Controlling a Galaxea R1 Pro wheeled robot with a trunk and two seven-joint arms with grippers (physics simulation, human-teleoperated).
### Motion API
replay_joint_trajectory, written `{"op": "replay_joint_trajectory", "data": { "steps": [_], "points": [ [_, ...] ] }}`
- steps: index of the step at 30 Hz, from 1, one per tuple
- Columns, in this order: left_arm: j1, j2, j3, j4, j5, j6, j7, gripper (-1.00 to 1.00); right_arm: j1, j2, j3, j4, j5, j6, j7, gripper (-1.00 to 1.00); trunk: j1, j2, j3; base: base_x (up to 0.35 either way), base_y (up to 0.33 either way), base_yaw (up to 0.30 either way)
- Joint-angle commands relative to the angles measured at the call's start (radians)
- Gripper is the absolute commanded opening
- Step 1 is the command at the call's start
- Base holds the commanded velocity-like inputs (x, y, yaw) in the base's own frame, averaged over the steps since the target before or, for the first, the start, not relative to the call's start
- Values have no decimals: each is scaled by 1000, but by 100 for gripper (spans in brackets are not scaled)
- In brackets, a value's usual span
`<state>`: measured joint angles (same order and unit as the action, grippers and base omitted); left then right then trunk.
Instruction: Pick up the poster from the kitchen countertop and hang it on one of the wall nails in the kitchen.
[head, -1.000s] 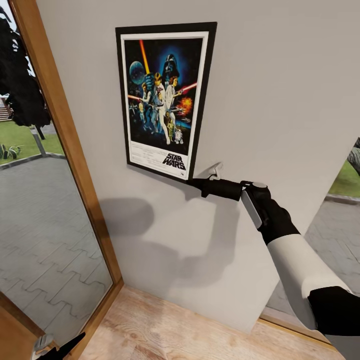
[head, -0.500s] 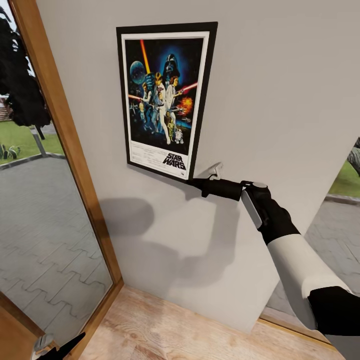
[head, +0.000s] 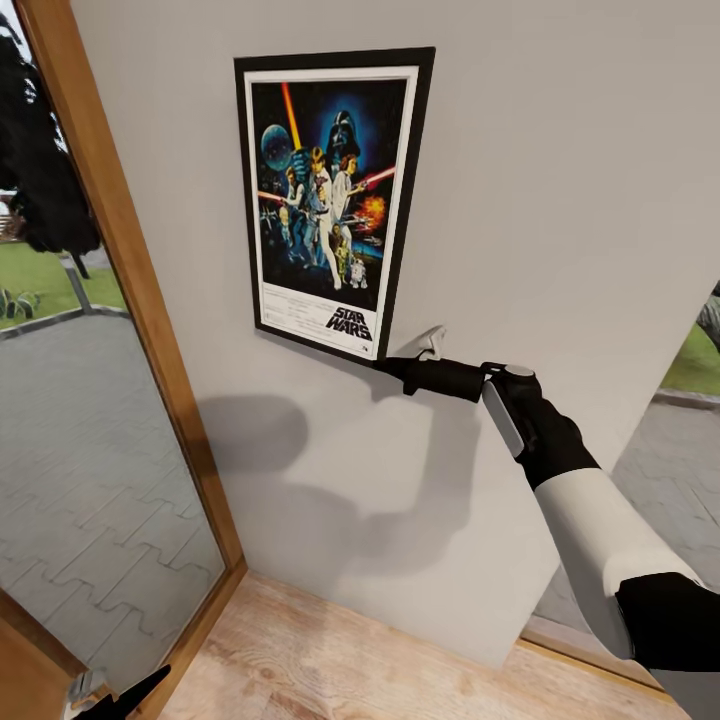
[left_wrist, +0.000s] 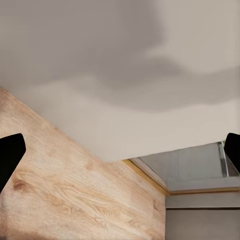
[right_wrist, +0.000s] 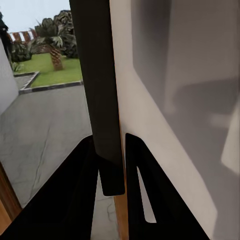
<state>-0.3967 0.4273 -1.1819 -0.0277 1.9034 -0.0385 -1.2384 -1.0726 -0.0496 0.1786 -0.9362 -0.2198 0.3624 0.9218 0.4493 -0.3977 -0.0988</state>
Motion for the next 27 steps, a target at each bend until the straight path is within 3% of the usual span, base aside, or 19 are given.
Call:
{"op": "replay_joint_trajectory", "data": {
  "steps": [1,27],
  "points": [
    [-1,1,-8,-1,8,-4,-1,100,-1,-1,2,0,-12,10,1,-100,1,-2,-2,11,0,0],
    [-1,1,-8,-1,8,-4,-1,100,-1,-1,1,-4,-12,7,0,-100,1,-2,-2,1,0,0]
  ]
}}
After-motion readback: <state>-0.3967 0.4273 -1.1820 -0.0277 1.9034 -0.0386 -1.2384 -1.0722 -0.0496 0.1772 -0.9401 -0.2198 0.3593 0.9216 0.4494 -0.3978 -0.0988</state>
